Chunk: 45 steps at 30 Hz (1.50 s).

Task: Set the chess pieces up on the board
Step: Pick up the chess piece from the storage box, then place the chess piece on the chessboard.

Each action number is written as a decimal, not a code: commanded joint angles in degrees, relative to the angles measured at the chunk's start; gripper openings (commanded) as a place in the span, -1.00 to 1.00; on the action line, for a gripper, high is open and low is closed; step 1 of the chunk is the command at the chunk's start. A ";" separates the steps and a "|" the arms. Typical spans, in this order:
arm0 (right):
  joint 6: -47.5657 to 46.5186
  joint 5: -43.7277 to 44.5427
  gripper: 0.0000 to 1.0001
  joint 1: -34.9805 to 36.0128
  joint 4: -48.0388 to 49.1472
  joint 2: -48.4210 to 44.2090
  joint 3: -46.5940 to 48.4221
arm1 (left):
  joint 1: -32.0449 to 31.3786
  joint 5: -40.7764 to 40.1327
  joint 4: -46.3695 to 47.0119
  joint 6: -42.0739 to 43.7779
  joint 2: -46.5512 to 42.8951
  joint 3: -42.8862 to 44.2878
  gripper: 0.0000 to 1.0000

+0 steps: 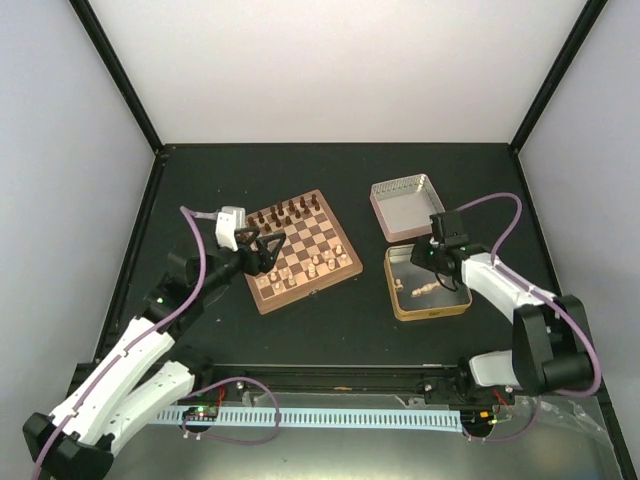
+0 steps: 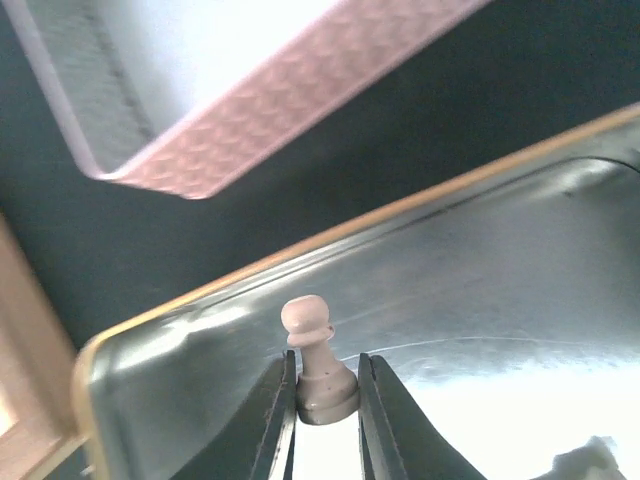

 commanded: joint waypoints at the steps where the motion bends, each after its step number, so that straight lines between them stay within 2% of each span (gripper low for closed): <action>1: -6.30 -11.70 -0.66 -0.02 7.29 -6.93 -2.01 | 0.18 11.70 5.29 -2.90 2.90 1.41 0.72; 7: -10.53 -30.56 -0.66 3.86 17.81 -15.31 -3.79 | 0.18 23.12 10.36 -10.06 8.07 3.79 0.72; 14: -12.43 -43.85 -0.67 11.65 30.64 -16.48 -2.22 | 0.26 32.72 10.20 -17.14 14.32 8.85 0.71; 21: -19.53 -49.82 -0.66 18.44 25.93 -11.85 7.65 | 0.26 37.78 11.39 -22.33 17.22 11.07 0.64; 29: -23.02 -51.81 -0.66 21.70 21.37 -8.34 12.45 | 0.26 41.90 8.83 -21.95 21.51 12.60 0.10; 34: -24.82 -52.07 -0.66 22.70 18.76 -6.79 13.79 | 0.27 42.77 10.08 -22.12 22.63 12.65 0.02; 39: -24.85 -51.37 -0.66 22.92 18.53 -6.34 14.20 | 0.18 43.57 9.40 -21.51 23.95 12.41 -0.52; 43: -24.45 -50.06 -0.67 22.97 18.50 -6.04 14.47 | 0.18 43.81 8.30 -20.56 23.86 12.18 -0.70; 45: -24.21 -49.12 -0.66 22.92 18.54 -5.87 14.47 | 0.18 43.76 7.68 -20.06 23.77 12.24 -0.71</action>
